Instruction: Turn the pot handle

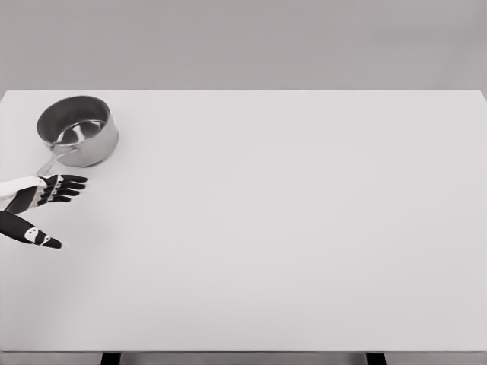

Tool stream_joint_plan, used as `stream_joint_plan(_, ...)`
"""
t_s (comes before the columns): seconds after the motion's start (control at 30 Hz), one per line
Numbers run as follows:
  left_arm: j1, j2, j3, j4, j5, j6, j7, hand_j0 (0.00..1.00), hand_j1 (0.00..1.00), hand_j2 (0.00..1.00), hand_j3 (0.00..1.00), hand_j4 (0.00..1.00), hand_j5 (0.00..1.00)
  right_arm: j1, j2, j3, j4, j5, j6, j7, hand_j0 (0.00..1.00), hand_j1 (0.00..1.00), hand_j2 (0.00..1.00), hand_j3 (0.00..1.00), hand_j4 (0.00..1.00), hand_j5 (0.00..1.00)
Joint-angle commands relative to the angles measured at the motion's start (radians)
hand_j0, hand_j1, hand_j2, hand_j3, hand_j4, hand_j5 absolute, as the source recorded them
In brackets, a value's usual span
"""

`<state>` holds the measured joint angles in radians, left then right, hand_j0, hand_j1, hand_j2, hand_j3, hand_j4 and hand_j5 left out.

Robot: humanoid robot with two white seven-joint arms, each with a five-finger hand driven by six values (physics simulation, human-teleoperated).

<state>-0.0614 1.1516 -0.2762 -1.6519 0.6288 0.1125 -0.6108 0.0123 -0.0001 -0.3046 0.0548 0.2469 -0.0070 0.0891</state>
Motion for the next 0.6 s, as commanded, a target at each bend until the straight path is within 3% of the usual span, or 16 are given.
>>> stream_joint_plan(0.0,0.0,0.0,0.0,0.017,0.0,0.0,0.0,1.0,1.0,1.0,1.0,1.0,1.0,0.0,0.0,-0.001,-0.001,0.0,-0.001,0.0,1.0,1.0,1.0,1.0,1.0,1.0)
stream_joint_plan(0.57,-0.003,-0.007,0.014,0.093,-0.066,0.0,0.0,1.0,1.0,1.0,1.0,1.0,1.0,0.0,0.0,0.001,-0.001,0.0,0.001,0.0,1.0,1.0,1.0,1.0,1.0,1.0)
